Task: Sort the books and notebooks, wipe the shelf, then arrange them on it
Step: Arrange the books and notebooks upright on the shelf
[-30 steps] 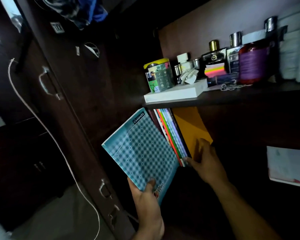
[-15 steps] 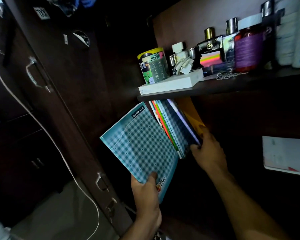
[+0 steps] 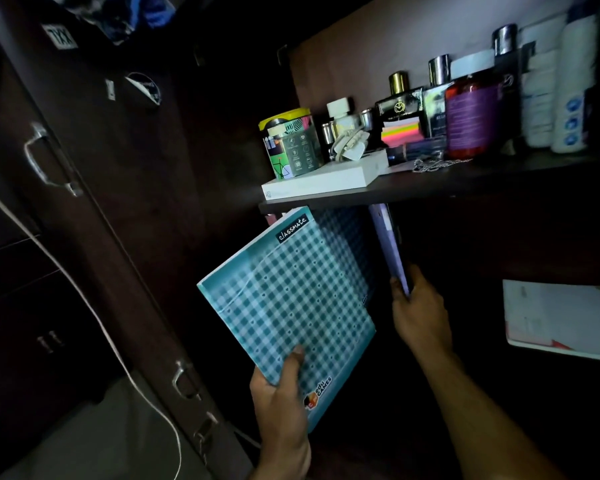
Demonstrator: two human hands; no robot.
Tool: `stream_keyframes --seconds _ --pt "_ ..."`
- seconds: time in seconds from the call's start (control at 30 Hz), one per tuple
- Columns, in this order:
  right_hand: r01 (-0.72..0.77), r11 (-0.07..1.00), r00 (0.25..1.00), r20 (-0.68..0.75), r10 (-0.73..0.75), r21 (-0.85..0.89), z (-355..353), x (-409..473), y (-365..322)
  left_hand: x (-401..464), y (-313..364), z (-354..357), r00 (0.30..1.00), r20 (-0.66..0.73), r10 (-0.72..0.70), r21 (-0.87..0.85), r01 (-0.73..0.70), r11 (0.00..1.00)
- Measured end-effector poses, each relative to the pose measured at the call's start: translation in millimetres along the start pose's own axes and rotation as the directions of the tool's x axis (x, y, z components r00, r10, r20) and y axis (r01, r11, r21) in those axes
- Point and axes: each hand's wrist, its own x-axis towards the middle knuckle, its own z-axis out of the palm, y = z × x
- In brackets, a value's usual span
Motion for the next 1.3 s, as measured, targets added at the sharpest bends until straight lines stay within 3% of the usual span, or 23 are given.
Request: stream_keyframes --seconds 0.13,0.27,0.47,0.57,0.67,0.83,0.93,1.0,1.3 --pt "0.004 1.000 1.000 -0.008 -0.004 0.002 -0.4 0.5 -1.3 -3.6 0.5 0.9 0.999 0.000 0.048 0.124 -0.047 0.991" --pt "-0.009 1.000 1.000 -0.006 0.009 0.011 1.2 0.1 -0.2 -6.0 -1.1 -1.2 0.995 0.087 -0.044 0.193 0.026 0.981" --pt "-0.009 1.000 1.000 -0.024 0.009 -0.006 1.7 1.3 -0.6 -3.0 -5.7 3.8 0.986 0.166 0.013 0.310 -0.065 0.948" --pt "-0.005 1.000 1.000 -0.026 0.005 -0.013 2.0 1.1 0.6 -0.2 -3.5 8.4 0.973 0.227 0.032 0.306 -0.103 0.946" --pt "-0.005 1.000 1.000 -0.020 0.005 -0.015 1.6 0.7 0.3 9.2 -5.6 15.3 0.975 0.221 -0.014 0.267 -0.047 0.963" --pt "0.020 0.998 0.999 -0.034 -0.022 -0.058 2.8 -0.1 0.7 17.0 -15.0 65.4 0.971 0.240 -0.002 0.219 -0.052 0.974" --pt "0.022 0.996 0.999 -0.036 -0.025 -0.091 4.0 0.7 0.3 25.9 -27.4 92.0 0.966 0.220 0.136 0.358 -0.210 0.910" --pt "0.020 0.991 0.999 -0.022 -0.023 -0.129 5.1 0.4 -0.8 30.7 -31.7 96.8 0.937 0.296 0.184 0.416 -0.300 0.858" --pt "0.080 0.988 0.990 0.126 -0.063 -0.135 6.0 -4.7 -7.1 62.1 -27.4 64.2 0.840 0.447 0.309 0.440 -0.507 0.741"
